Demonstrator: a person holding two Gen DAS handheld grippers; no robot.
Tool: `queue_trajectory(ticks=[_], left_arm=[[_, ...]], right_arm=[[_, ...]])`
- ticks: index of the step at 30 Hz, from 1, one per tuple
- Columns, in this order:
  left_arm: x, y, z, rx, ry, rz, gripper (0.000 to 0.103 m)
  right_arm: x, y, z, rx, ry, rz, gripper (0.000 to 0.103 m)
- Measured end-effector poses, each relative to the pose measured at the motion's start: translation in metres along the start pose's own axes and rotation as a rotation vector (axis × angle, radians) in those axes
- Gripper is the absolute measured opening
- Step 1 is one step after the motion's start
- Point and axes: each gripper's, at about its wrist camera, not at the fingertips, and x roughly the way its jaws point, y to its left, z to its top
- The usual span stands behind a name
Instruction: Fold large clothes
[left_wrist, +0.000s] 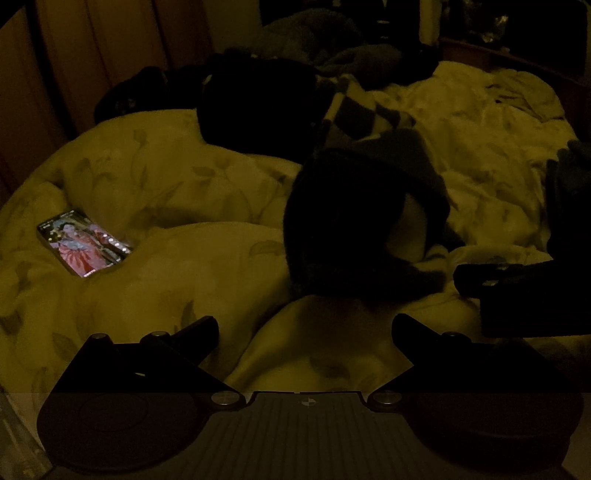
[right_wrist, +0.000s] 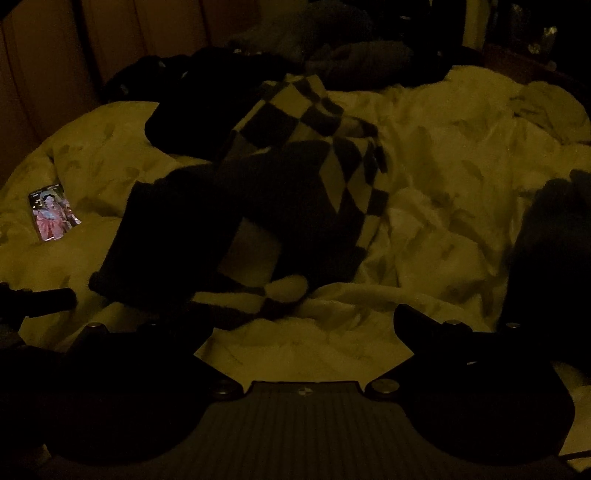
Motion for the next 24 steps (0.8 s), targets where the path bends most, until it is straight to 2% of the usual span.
queue_trajectory(ticks=[2,10,24], left_arm=[[-0.0003,-0.0005,-0.0005,0.002,0.0,0.0,0.103],[0.0,-0.0007,-0.0018,0.002,0.004,0.002,0.103],[0.0005,-0.0033,-0.0044,0.004,0.009,0.0,0.103]], right_arm=[[0.0006,0.0022,-0.0006,-0.014,0.002,-0.018,0.103],[-0.0037,0.0006,-0.0031,-0.017,-0.022,0.001,0.103],[0.0006,-0.006,-0.0053,0.027,-0.004,0.013,0.103]])
